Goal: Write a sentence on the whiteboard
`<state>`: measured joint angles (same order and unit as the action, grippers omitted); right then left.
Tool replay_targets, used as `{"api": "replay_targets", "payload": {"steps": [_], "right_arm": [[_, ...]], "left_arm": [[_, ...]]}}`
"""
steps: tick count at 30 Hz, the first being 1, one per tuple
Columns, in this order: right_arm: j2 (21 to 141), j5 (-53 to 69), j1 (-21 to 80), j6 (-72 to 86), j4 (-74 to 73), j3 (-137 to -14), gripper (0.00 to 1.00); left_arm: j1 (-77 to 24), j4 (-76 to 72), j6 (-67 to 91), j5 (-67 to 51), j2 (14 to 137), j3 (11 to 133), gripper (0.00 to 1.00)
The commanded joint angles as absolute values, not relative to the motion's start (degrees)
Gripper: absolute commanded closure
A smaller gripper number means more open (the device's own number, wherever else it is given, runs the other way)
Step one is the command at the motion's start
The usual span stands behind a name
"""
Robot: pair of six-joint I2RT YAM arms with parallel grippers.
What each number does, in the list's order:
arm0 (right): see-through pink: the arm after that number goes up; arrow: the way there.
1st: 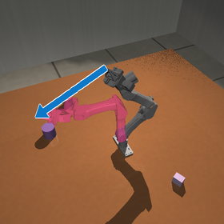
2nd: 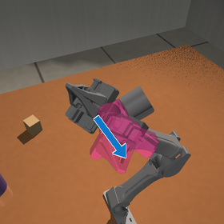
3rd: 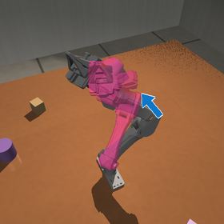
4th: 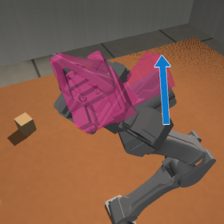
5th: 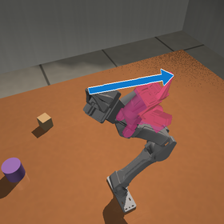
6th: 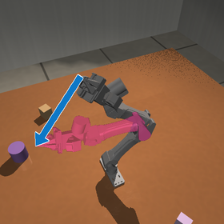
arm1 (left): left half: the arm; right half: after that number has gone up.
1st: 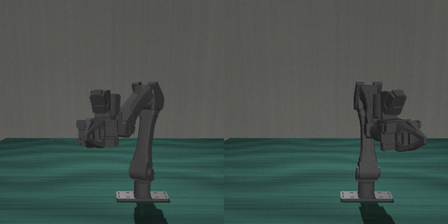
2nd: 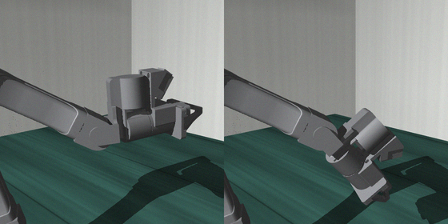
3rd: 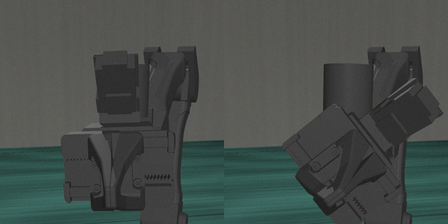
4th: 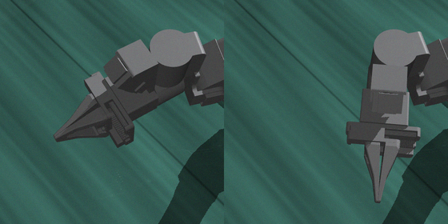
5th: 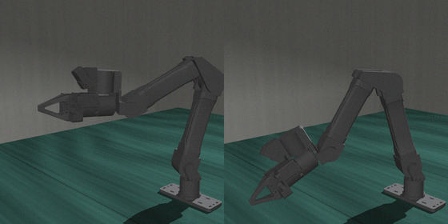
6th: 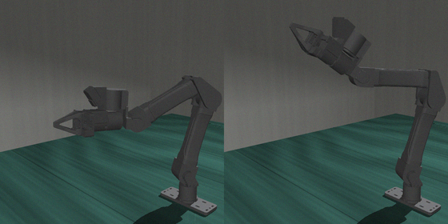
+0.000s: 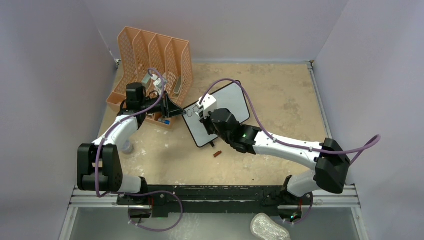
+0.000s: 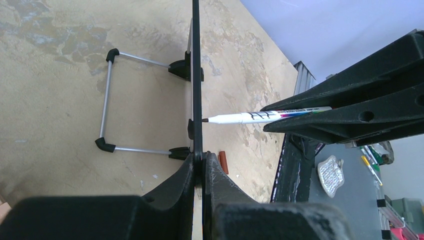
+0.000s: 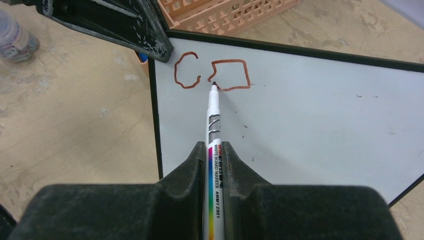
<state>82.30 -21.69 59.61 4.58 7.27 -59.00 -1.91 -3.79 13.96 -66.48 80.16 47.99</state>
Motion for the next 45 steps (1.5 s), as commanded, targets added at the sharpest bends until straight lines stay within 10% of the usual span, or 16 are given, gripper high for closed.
{"api": "replay_targets", "payload": {"steps": [1, 45], "right_arm": [[82.7, -21.2, 59.5, 3.6, 10.5, -62.0, 1.0], [81.5, -22.2, 59.5, 4.9, 6.2, -59.6, 1.0]], "left_arm": [[-2.1, -3.3, 13.2, -68.2, 80.5, 48.6, 1.0], [-2.1, -3.0, 12.9, -67.9, 80.7, 48.8, 1.0]]}}
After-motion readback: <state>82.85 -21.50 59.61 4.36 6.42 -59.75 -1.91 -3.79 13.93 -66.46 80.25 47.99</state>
